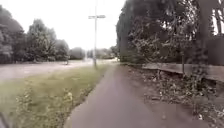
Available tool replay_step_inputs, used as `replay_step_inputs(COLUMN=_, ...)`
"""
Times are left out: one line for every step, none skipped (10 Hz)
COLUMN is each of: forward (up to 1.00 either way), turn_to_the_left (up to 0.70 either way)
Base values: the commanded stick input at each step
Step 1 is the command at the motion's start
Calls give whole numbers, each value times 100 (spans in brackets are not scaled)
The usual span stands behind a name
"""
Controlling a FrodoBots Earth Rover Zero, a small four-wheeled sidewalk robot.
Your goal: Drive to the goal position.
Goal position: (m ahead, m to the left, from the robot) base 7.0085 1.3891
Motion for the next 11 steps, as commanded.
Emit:
replay_step_inputs(forward=100, turn_to_the_left=0)
replay_step_inputs(forward=100, turn_to_the_left=0)
replay_step_inputs(forward=100, turn_to_the_left=0)
replay_step_inputs(forward=100, turn_to_the_left=0)
replay_step_inputs(forward=100, turn_to_the_left=0)
replay_step_inputs(forward=100, turn_to_the_left=0)
replay_step_inputs(forward=100, turn_to_the_left=0)
replay_step_inputs(forward=100, turn_to_the_left=0)
replay_step_inputs(forward=100, turn_to_the_left=0)
replay_step_inputs(forward=100, turn_to_the_left=0)
replay_step_inputs(forward=100, turn_to_the_left=0)
